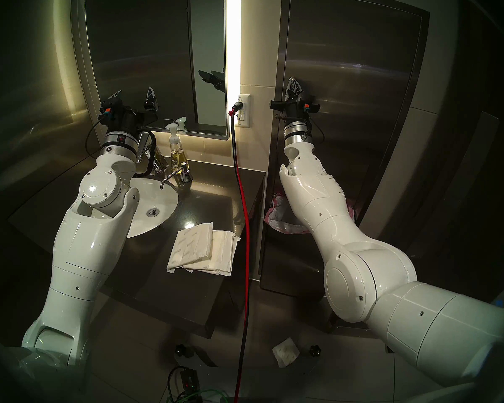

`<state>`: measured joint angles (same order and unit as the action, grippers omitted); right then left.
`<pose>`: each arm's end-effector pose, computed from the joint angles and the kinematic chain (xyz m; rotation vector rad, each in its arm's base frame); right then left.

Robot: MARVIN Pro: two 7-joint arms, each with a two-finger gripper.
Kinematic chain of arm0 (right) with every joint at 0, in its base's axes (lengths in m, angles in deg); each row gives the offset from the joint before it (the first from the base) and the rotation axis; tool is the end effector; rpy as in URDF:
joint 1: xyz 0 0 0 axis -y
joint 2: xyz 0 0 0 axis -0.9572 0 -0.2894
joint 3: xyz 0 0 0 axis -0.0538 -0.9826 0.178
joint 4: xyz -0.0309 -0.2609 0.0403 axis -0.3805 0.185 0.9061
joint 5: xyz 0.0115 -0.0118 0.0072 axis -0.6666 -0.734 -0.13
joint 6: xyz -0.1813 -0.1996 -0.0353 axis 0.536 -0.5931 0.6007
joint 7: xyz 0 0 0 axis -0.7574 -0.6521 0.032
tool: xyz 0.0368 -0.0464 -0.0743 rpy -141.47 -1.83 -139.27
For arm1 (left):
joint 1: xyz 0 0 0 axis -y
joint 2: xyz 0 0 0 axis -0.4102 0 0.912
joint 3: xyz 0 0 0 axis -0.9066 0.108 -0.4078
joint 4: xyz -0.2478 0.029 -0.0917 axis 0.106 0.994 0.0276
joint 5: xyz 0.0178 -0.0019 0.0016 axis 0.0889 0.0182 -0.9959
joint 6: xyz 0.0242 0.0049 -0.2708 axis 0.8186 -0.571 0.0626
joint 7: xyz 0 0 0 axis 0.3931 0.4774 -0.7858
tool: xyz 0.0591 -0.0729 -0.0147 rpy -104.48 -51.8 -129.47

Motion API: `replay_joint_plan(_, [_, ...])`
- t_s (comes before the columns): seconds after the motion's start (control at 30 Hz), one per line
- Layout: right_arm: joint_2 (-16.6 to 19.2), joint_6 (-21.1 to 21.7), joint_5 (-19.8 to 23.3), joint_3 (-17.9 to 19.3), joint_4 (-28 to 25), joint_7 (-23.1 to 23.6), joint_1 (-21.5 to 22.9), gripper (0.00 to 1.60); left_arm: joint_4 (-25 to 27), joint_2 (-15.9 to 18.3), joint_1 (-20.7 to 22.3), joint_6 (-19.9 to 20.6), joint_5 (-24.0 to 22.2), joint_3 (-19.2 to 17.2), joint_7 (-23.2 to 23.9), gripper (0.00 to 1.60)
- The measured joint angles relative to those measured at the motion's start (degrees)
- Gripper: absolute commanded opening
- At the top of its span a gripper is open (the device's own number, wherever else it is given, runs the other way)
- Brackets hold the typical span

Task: Twist key and open towel dispenser

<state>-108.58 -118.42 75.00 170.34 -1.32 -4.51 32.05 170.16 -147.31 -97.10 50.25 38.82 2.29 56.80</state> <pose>0.5481 0.0820 -0.0956 -1.1993 -0.0012 -2.7759 0.4230 0.1007 -0.0794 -1.5284 -0.0941 -2.6436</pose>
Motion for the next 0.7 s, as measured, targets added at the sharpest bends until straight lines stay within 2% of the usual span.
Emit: replay_joint_plan(0.7, [2.96, -5.81, -1.42, -0.63, -13.2, 4.65, -10.81, 0.0, 0.02, 0.05, -0.07, 0.0, 0.0, 0.0, -0.05, 1.6])
